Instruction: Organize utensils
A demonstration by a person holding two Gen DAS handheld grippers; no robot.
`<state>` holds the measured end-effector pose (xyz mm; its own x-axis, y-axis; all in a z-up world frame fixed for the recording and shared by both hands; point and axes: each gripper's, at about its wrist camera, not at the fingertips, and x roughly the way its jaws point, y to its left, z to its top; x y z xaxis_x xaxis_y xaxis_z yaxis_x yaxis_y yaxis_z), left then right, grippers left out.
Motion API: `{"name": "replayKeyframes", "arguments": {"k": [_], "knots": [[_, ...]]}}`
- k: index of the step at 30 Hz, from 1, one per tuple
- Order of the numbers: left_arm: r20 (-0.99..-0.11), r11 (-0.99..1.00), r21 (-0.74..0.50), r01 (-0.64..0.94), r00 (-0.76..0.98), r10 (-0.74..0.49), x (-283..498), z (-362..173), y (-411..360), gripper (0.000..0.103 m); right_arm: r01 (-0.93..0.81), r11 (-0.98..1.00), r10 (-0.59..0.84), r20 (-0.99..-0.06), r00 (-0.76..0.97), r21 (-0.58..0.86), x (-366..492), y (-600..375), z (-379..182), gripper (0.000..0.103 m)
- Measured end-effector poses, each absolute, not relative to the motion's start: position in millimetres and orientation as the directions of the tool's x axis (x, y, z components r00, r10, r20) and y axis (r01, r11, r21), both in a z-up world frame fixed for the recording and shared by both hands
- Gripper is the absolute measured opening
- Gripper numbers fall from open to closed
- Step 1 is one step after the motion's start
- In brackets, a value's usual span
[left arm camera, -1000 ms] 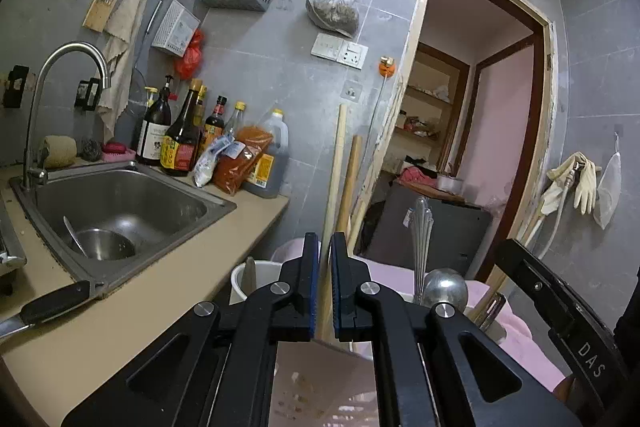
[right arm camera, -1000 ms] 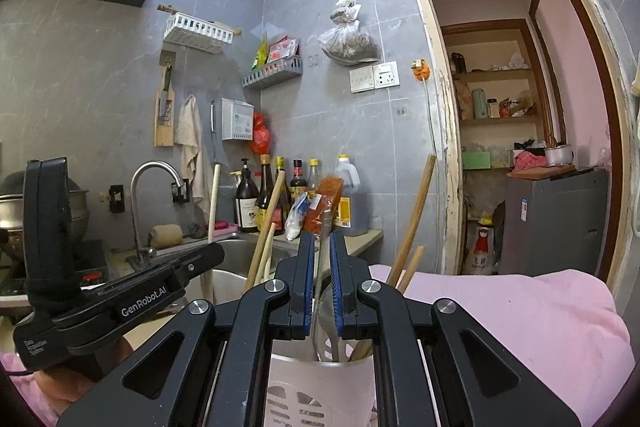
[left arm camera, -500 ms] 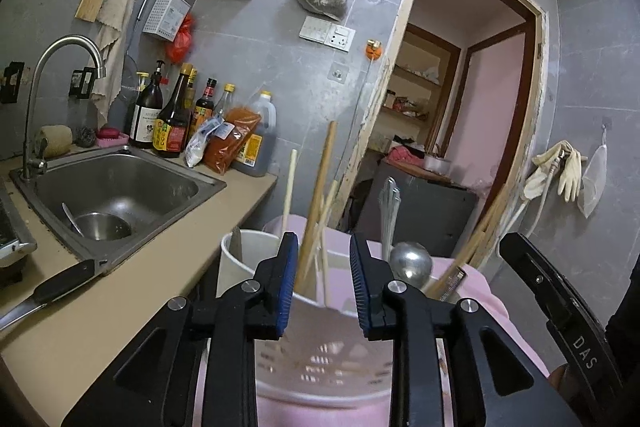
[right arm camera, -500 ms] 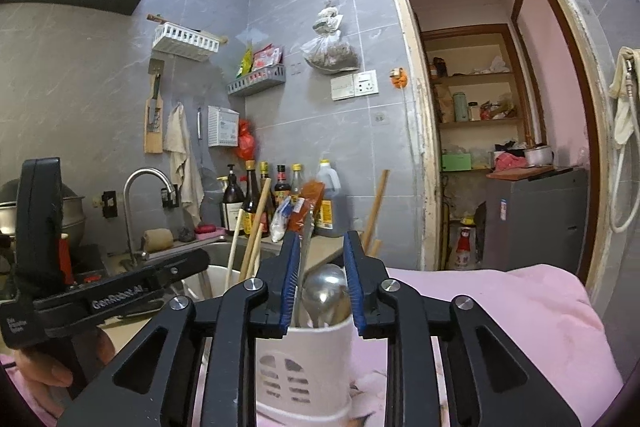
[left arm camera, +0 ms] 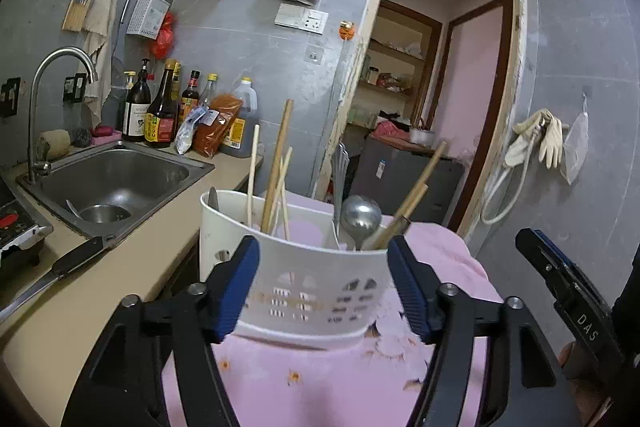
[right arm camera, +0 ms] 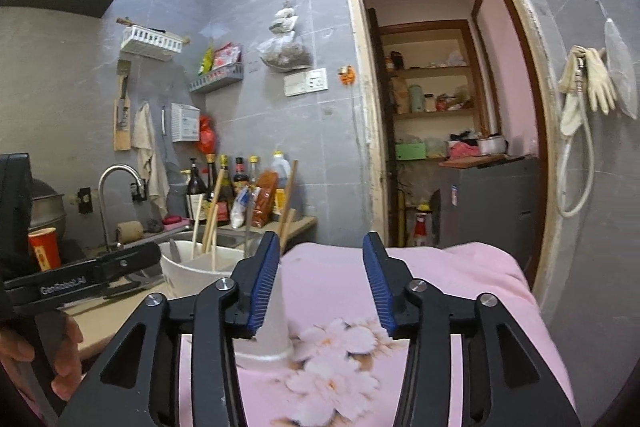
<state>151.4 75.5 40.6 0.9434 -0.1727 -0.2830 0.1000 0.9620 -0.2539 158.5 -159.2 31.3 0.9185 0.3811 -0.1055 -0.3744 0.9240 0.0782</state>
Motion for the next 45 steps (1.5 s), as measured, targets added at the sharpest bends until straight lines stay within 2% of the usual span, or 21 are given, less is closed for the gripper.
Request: {"name": "replayKeyframes", "arguments": {"k": [4,5,7,14,18,23,32,45], "knots": [[-0.276,0.964,-0.244,0.107,0.945,-0.175,136.2,39.1,69.1,0.084,-0.345,0.935,0.353,-0.123,0.927,0.082,144.5,-172.5,30.3,0.052],[-0.273,0.963,-0.245,0.110,0.945,-0.177,132.7,38.8,68.4,0.086,-0.339,0.937,0.347,-0.127,0.929,0.083,142.2,-174.6,30.4,0.055],[-0.272,0.963,-0.245,0.114,0.945,-0.181,127.7,39.7,66.5,0.096,-0.325,0.941,0.335,-0.130,0.933,0.097,135.4,-180.4,30.6,0.074],[-0.274,0.963,-0.236,0.132,0.941,-0.196,105.9,38.7,63.0,0.101,-0.274,0.956,0.286,-0.133,0.949,0.105,106.9,-197.1,31.5,0.088],[-0.270,0.963,-0.239,0.127,0.944,-0.192,92.9,34.3,62.7,0.101,-0.248,0.964,0.259,-0.142,0.955,0.092,91.7,-202.2,29.1,0.103],[-0.274,0.969,-0.222,0.113,0.946,-0.173,78.1,29.3,61.1,0.101,-0.208,0.977,0.213,-0.167,0.963,0.042,74.6,-202.6,25.3,0.103],[-0.272,0.991,-0.101,0.086,0.956,-0.111,54.9,13.9,43.7,0.101,-0.121,0.992,0.123,-0.214,0.969,0.021,53.9,-204.4,15.8,0.103],[-0.227,0.995,-0.099,0.015,0.973,-0.037,36.8,3.4,48.0,0.101,0.000,1.000,-0.003,-0.174,0.985,-0.018,23.4,-203.2,5.8,0.103]]}}
